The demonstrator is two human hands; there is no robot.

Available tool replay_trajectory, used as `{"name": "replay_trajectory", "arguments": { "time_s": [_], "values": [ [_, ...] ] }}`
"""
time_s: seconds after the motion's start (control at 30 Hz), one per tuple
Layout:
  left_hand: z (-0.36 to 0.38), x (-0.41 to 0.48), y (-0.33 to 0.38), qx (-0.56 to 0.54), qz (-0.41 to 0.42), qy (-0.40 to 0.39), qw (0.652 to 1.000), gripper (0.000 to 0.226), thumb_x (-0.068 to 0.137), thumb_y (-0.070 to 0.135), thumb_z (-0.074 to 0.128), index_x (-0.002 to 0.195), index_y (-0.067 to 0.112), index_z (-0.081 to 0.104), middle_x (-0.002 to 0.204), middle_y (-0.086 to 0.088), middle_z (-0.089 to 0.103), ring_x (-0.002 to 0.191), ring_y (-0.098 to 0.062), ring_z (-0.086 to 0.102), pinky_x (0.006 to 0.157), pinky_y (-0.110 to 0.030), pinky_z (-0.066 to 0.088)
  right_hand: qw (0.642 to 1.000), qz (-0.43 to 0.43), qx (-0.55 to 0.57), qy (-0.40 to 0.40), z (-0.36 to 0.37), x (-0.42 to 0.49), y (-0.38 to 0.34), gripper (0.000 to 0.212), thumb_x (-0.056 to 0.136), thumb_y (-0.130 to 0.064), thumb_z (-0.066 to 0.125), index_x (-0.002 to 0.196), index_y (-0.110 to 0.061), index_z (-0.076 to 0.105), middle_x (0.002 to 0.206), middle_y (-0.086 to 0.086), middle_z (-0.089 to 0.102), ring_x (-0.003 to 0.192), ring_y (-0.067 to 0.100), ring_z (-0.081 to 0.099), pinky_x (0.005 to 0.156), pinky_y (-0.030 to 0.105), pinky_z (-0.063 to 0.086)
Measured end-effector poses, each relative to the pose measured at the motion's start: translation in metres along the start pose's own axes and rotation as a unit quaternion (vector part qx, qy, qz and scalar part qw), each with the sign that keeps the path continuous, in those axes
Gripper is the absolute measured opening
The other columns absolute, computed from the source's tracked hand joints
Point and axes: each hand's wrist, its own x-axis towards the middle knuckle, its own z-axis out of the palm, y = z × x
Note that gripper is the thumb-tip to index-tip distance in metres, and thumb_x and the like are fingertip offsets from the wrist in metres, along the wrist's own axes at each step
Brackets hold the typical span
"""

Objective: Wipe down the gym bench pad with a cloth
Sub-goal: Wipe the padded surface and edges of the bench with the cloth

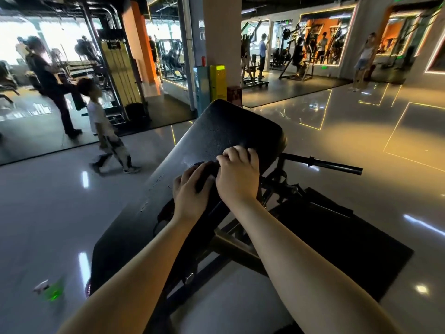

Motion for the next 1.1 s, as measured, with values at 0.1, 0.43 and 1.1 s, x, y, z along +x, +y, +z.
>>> {"name": "replay_trajectory", "arguments": {
  "time_s": [0.1,0.43,1.1],
  "values": [
    [0.001,0.022,-0.019,-0.013,-0.052,0.018,0.998,0.044,0.092,0.058,0.041,0.132,0.053,0.059,0.133,0.014,0.060,0.128,-0.015,0.047,0.112,-0.029,0.027,1.000,-0.001,-0.003,0.002,-0.001,-0.001,0.000,0.035,0.092,-0.026,0.043,0.119,-0.025,0.066,0.128,-0.003,0.059,0.133,0.022,0.039,0.115,0.043,0.015],
    [-0.014,0.002,0.003,-0.076,-0.001,-0.017,0.997,0.049,0.097,0.054,0.034,0.144,0.047,0.049,0.147,0.017,0.047,0.133,-0.013,0.032,0.115,-0.033,0.025,0.998,0.061,-0.012,-0.015,-0.002,0.012,-0.025,0.035,0.092,-0.029,0.045,0.122,-0.025,0.064,0.129,-0.001,0.057,0.128,0.024,0.041,0.110,0.042,0.021],
    [-0.021,0.084,-0.067,-0.096,0.075,-0.083,0.989,0.048,0.100,0.038,0.051,0.146,0.045,0.040,0.139,0.007,0.043,0.125,-0.013,0.033,0.111,-0.029,0.026,0.985,0.156,0.065,0.030,0.059,0.045,-0.106,0.039,0.092,-0.018,0.050,0.129,-0.015,0.061,0.135,-0.001,0.057,0.132,0.018,0.045,0.110,0.034,0.029]
  ]
}}
